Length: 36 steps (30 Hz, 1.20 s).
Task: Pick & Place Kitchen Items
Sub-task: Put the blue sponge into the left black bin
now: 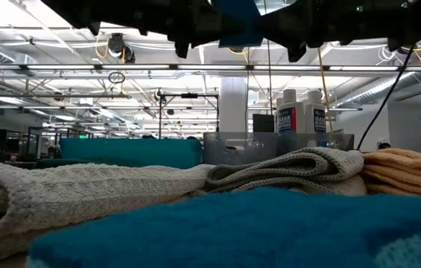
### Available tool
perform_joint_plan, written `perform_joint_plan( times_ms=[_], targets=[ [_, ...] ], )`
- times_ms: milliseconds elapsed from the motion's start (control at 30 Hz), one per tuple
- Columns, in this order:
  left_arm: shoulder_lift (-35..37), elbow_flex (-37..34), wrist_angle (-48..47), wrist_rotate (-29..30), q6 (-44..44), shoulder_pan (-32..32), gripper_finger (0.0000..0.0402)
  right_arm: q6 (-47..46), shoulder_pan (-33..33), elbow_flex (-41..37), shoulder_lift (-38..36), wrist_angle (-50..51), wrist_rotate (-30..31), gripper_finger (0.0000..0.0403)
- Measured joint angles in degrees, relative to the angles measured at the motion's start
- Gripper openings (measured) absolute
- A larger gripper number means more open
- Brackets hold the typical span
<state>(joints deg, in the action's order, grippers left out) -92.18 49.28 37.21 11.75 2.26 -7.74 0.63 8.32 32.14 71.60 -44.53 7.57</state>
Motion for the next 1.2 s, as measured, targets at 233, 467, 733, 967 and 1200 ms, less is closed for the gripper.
perform_joint_plan(
  times_ms=[233,467,733,967,1200],
  targets=[
    [-0.1,0.0,-3.8,0.2,-0.3,0.9,0.002,-0.2,0.1,0.0,-6.9,4.6,-0.1,0.0141],
    [-0.1,0.0,-5.6,-0.4,-1.5,1.4,0.0008,-1.0,0.9,0.0,-8.0,4.9,-0.1,0.0203],
    [-0.1,0.0,-5.8,-2.8,-1.9,1.4,0.0012,-1.7,-0.1,0.0,-5.9,3.6,-0.1,0.0224],
    [-0.1,0.0,-5.8,-3.2,-2.3,1.4,0.0023,-1.5,-0.1,0.0,-2.8,-0.4,-0.2,0.022],
    [-0.1,0.0,-5.9,-3.3,-1.4,1.5,0.001,-1.5,-0.1,0.0,2.5,-8.7,-0.2,0.0218]
  ],
)
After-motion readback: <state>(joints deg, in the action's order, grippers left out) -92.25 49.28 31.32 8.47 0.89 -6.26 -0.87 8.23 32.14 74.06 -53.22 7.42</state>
